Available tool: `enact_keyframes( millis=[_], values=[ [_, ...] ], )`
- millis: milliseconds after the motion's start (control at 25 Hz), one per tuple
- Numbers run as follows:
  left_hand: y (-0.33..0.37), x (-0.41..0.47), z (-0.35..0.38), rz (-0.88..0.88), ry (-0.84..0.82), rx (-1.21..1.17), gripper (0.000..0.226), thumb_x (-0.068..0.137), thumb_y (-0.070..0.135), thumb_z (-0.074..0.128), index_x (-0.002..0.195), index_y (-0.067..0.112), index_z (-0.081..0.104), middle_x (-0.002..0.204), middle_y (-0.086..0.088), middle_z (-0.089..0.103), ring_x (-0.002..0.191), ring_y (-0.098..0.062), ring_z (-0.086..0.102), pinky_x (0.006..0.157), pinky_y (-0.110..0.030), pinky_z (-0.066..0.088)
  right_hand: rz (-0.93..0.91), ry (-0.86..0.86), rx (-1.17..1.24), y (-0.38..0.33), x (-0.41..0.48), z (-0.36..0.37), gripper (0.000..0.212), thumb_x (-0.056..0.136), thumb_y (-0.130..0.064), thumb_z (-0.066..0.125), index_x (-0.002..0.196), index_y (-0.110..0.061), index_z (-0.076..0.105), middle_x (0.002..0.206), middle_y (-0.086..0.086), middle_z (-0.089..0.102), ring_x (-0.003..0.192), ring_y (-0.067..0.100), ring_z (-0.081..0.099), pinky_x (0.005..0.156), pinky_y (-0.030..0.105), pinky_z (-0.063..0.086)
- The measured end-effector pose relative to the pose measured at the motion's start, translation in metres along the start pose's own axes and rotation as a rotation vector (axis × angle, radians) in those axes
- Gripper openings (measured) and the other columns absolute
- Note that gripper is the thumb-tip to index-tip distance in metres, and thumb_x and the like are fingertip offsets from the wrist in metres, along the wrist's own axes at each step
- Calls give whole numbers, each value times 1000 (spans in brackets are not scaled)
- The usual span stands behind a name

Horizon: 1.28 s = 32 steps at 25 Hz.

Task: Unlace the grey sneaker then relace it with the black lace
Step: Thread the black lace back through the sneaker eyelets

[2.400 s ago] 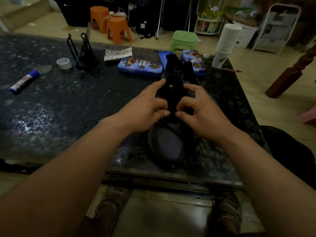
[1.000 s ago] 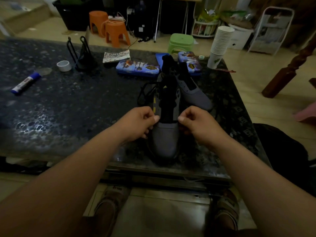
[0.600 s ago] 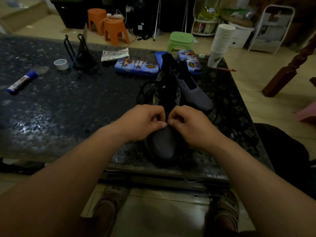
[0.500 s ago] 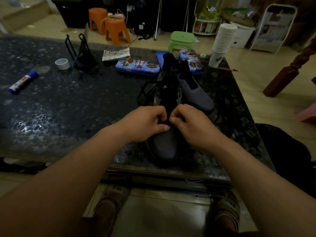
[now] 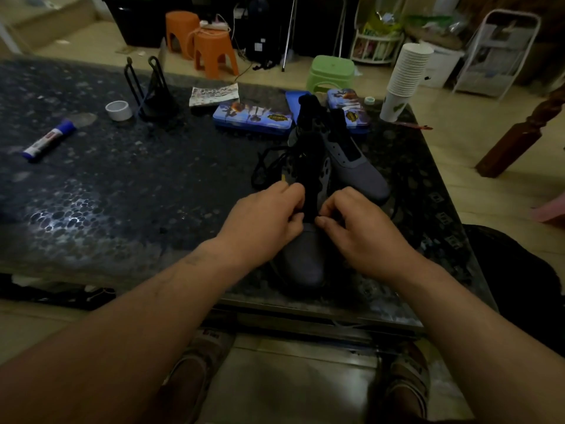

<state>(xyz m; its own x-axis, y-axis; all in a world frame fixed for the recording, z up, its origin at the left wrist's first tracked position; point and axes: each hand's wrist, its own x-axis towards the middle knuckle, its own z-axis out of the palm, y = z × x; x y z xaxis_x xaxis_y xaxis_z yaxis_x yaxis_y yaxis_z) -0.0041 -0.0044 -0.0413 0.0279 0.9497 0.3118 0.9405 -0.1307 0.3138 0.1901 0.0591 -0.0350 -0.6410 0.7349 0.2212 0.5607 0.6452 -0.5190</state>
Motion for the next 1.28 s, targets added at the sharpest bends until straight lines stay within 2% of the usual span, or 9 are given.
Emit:
enact_keyframes(
  millis=[120,240,360,440,560,760,920,1120,1280],
  values=[
    [11,-4,8,-108,55,84,16,94,34,58,101,23,49,93,7,47,73,-18,48,60,-38,42,12,-3,24,-4,-3,1,11,100,-28,61,93,-23,54,93,-11,51,84,5,50,70,22,39],
    [-1,-5,4,-51,18,-80,8,96,30,61,96,26,55,92,10,49,80,-15,53,68,-39,48,11,-21,37,-2,-4,2,11,101,-26,60,95,-22,52,93,-10,50,85,4,49,69,15,37],
    [-26,3,-14,-80,-271,-373,12,97,27,70,90,34,62,101,7,54,95,-11,57,88,-29,46,-27,-52,12,2,-2,4,9,97,-23,66,97,-23,57,97,-9,49,86,4,50,74,13,39],
    [-34,9,-24,-89,-493,-409,7,99,35,67,92,37,66,109,7,53,103,-9,57,96,-26,44,2,-80,43,4,1,1,8,98,-23,67,95,-24,60,98,-9,49,88,4,51,75,13,39],
    [-38,15,-28,-129,-624,-440,17,101,47,60,92,36,68,113,7,51,105,-9,55,98,-25,43,57,-164,76,8,5,-6,10,101,-23,63,93,-25,58,99,-9,49,90,3,51,77,13,39],
    [-39,16,-27,-137,-543,-481,15,102,40,61,95,28,66,104,4,54,97,-15,57,95,-35,47,115,-237,153,10,6,-10,10,104,-26,58,94,-24,58,99,-6,50,85,1,49,75,15,38],
    [-35,14,-24,-135,-550,-446,19,105,42,54,91,31,60,99,5,51,84,-7,51,80,-25,41,121,-277,172,9,10,-12,17,106,-31,53,94,-20,57,94,-5,49,80,-2,48,72,16,37],
    [-30,12,-10,-190,-322,-453,19,100,36,67,91,20,59,78,8,55,63,1,47,63,-23,41,155,-184,101,10,9,-3,27,104,-40,55,84,-22,53,89,-1,54,78,11,53,68,31,41],
    [-29,20,-11,-266,-155,-557,11,101,28,65,98,22,58,83,1,65,72,-10,64,72,-32,53,245,14,223,9,13,-5,10,105,-30,56,100,-21,57,87,-2,63,79,15,62,68,37,49]
  ],
)
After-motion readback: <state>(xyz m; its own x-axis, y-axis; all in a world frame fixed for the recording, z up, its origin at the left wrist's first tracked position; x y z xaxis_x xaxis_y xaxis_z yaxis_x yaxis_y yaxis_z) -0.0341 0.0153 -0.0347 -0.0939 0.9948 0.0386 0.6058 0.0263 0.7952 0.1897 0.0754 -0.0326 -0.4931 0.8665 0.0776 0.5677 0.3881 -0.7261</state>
